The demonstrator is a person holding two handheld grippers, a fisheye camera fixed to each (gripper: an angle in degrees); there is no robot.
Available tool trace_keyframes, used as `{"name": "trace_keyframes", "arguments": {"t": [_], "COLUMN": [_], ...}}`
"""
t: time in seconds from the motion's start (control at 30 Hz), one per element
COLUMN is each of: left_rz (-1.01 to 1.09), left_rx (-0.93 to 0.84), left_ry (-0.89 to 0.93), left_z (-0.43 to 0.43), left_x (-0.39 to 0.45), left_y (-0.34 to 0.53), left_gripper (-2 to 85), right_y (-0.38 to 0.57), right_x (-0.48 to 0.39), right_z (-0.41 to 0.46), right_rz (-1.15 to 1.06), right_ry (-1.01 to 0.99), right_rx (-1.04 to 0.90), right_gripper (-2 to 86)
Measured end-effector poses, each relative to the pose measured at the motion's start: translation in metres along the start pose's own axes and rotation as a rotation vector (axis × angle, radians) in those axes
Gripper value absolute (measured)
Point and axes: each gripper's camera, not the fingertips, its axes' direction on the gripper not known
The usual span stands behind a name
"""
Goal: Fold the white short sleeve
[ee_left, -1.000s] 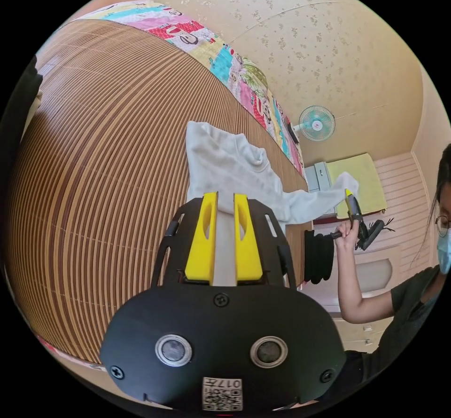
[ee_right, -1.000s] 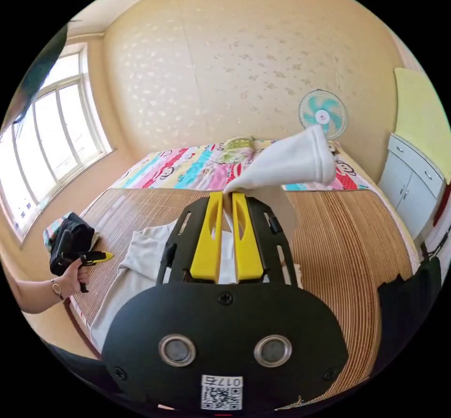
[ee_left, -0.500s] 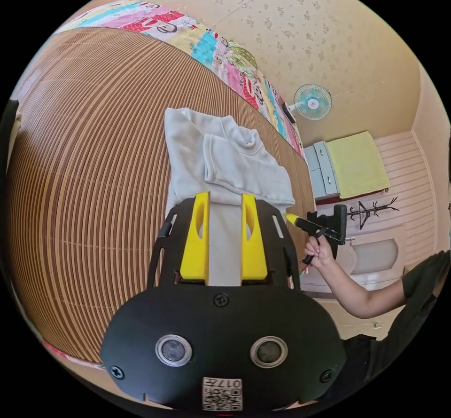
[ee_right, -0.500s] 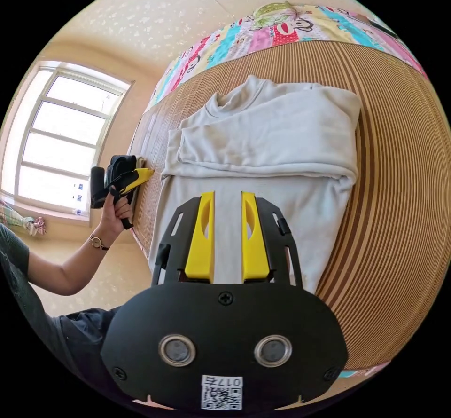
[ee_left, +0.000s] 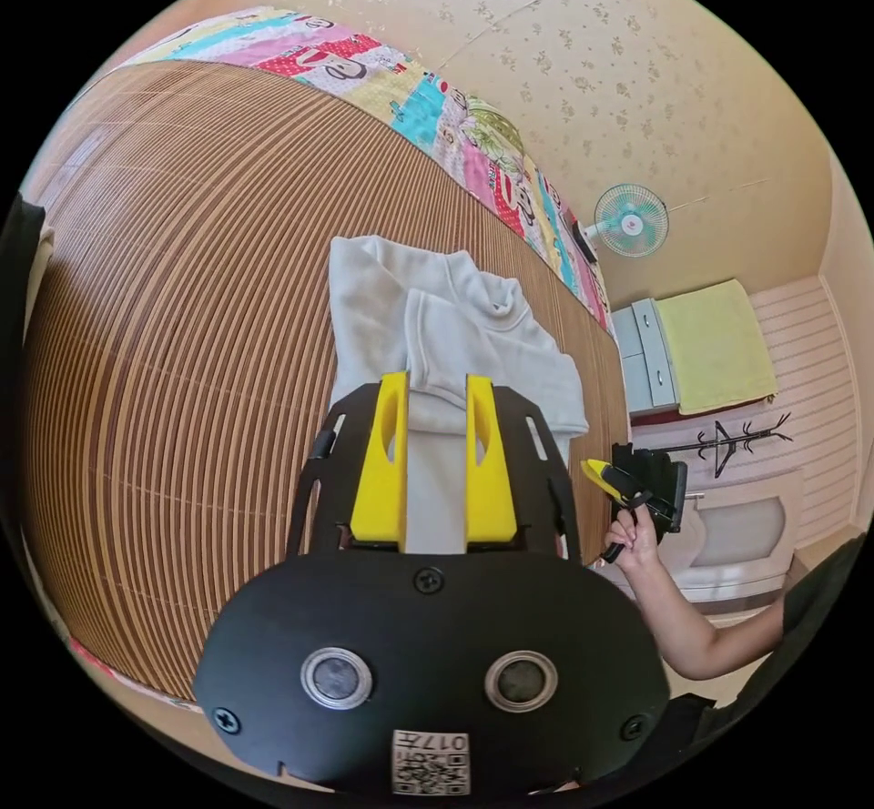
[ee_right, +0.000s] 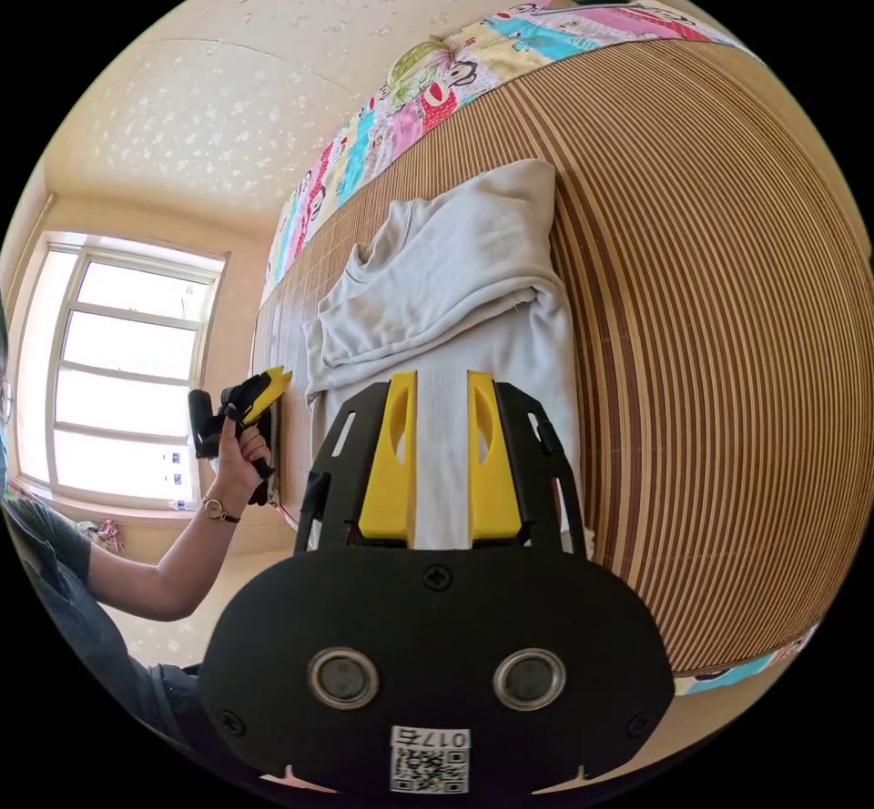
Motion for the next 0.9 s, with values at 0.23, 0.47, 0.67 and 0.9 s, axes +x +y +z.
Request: {"name": "trace_keyframes", "arguments": {"t": [0.23,0.47,0.67,0.9], "left_rz": [0.035,0.030,0.014,0.101], "left_rx": [-0.021,-0.149,-0.057,-0.155], "left_ry": [-0.036,-0.124,-0.216,-0.086], "left_z": [0.037,0.060,-0.006,-0.065], "left_x": [0.008,0.021,0.005,-0.042], "left_y": [-0.054,-0.086,-0.080,-0.006], "left_gripper": [9.6,3.2,4.5,9.5], "right_y": [-0.005,-0.013,-0.023,0.010], "right_x": [0.014,0.022,0.037,0.049], "right_z": [-0.007,-0.028,-0.046,-0.101], "right_rz": [0.041,0.061,0.102,-0.020], "right_ry": [-0.030,-0.031,0.039,0.197], "right_rx": [0.012,0.017,0.013,-0.207], "right_gripper": [8.2,8.3,8.7,9.8]}}
